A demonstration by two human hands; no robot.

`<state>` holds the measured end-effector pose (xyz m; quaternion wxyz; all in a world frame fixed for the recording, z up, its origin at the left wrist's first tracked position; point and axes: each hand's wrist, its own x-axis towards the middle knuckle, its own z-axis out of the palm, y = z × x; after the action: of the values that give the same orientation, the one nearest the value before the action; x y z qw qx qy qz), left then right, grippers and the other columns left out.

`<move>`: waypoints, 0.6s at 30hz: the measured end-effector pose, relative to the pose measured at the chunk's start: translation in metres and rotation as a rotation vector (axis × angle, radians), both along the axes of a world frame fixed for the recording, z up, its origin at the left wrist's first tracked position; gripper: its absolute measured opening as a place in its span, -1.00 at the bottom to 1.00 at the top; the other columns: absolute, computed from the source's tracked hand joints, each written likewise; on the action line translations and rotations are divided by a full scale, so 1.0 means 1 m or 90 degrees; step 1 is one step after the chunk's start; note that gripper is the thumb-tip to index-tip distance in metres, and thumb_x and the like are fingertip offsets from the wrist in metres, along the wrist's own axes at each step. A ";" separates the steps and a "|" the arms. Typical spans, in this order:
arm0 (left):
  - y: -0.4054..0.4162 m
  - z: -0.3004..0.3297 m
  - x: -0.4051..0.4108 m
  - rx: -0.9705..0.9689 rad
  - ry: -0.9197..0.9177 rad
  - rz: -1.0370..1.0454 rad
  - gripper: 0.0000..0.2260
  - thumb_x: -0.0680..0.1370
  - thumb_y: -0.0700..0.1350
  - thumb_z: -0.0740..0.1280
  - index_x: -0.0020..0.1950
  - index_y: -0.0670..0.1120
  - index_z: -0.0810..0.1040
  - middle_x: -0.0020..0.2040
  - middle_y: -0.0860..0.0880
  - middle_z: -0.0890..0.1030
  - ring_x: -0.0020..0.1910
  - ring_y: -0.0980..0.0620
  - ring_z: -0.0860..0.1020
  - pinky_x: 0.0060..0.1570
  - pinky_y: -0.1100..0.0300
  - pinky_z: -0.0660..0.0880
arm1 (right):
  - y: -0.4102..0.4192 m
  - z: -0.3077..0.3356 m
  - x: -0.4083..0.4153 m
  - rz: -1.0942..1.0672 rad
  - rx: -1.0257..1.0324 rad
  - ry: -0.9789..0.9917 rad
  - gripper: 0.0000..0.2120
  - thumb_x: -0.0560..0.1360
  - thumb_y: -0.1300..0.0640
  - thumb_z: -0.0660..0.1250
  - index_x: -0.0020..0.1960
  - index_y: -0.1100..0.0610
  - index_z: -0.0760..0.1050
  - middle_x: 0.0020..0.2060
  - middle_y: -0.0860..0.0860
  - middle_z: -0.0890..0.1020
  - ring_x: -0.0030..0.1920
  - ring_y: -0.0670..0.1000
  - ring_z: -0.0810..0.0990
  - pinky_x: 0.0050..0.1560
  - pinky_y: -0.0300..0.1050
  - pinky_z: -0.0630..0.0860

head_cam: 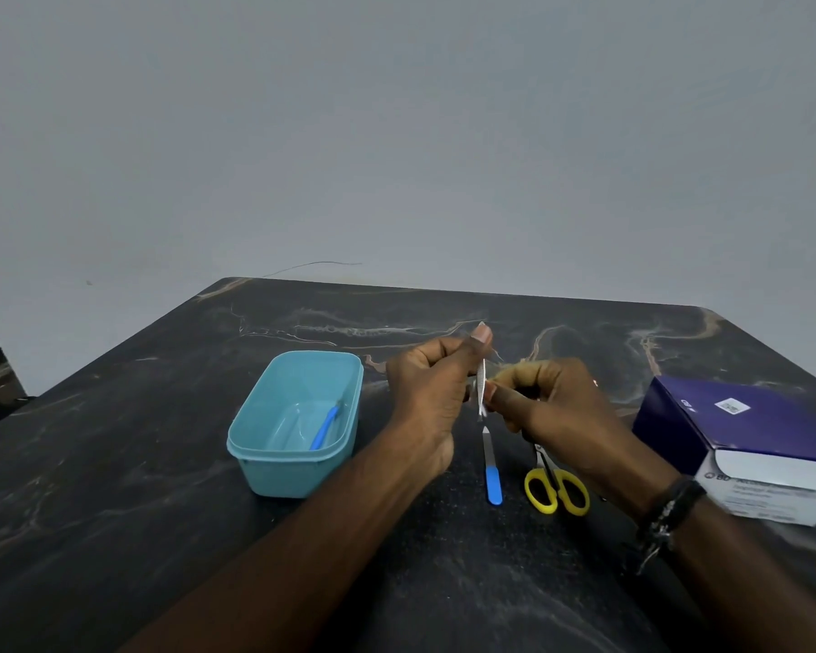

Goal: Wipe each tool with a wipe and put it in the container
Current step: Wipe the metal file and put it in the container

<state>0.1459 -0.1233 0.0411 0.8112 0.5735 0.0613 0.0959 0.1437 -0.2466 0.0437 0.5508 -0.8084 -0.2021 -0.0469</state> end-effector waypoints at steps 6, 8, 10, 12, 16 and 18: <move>-0.004 -0.003 -0.004 0.013 -0.005 -0.021 -0.81 0.45 -0.07 0.47 -0.25 -0.18 0.62 -0.28 -0.14 0.64 -0.35 0.07 0.58 -0.37 0.29 0.51 | -0.002 0.000 0.001 -0.039 0.047 -0.044 -0.84 0.51 0.21 0.37 -0.23 0.19 0.65 -0.55 -0.04 0.55 -0.50 -0.11 0.43 -0.46 -0.31 0.38; -0.004 -0.003 -0.004 0.005 -0.003 -0.014 -0.81 0.45 -0.08 0.47 -0.24 -0.20 0.63 -0.26 -0.18 0.64 -0.37 0.06 0.57 -0.40 0.29 0.52 | -0.002 -0.001 0.001 -0.018 0.049 -0.021 -0.82 0.51 0.21 0.36 -0.24 0.20 0.64 -0.56 -0.05 0.54 -0.52 -0.15 0.41 -0.47 -0.34 0.36; -0.003 -0.001 -0.004 0.003 0.001 0.000 -0.81 0.45 -0.07 0.48 -0.23 -0.19 0.63 -0.27 -0.16 0.62 -0.39 0.08 0.53 -0.44 0.28 0.50 | -0.001 -0.001 0.000 0.017 0.008 0.001 -0.80 0.52 0.20 0.36 -0.27 0.17 0.63 -0.56 -0.06 0.53 -0.51 -0.16 0.40 -0.47 -0.33 0.34; -0.003 -0.001 -0.004 -0.002 0.003 0.012 -0.83 0.45 -0.07 0.48 -0.26 -0.15 0.63 -0.30 -0.11 0.57 -0.34 0.06 0.49 -0.39 0.25 0.47 | 0.000 -0.002 -0.001 0.043 -0.053 0.003 -0.79 0.51 0.20 0.36 -0.29 0.14 0.62 -0.54 -0.08 0.55 -0.50 -0.18 0.42 -0.45 -0.34 0.35; -0.004 -0.001 -0.004 -0.007 -0.002 0.022 -0.83 0.45 -0.07 0.48 -0.26 -0.15 0.64 -0.30 -0.11 0.55 -0.32 0.05 0.47 -0.37 0.26 0.46 | 0.001 -0.002 -0.001 0.040 -0.047 -0.003 -0.79 0.51 0.22 0.36 -0.29 0.14 0.62 -0.54 -0.10 0.55 -0.50 -0.20 0.43 -0.44 -0.35 0.35; -0.005 -0.002 -0.005 -0.006 -0.003 0.018 -0.82 0.45 -0.07 0.47 -0.22 -0.18 0.65 -0.30 -0.12 0.58 -0.38 0.09 0.49 -0.43 0.32 0.46 | 0.002 -0.003 0.001 0.012 0.006 -0.012 -0.79 0.52 0.20 0.35 -0.29 0.15 0.61 -0.57 -0.11 0.53 -0.52 -0.20 0.42 -0.46 -0.38 0.33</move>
<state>0.1413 -0.1283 0.0396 0.8124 0.5688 0.0680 0.1087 0.1447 -0.2451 0.0406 0.5534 -0.8033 -0.2144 -0.0502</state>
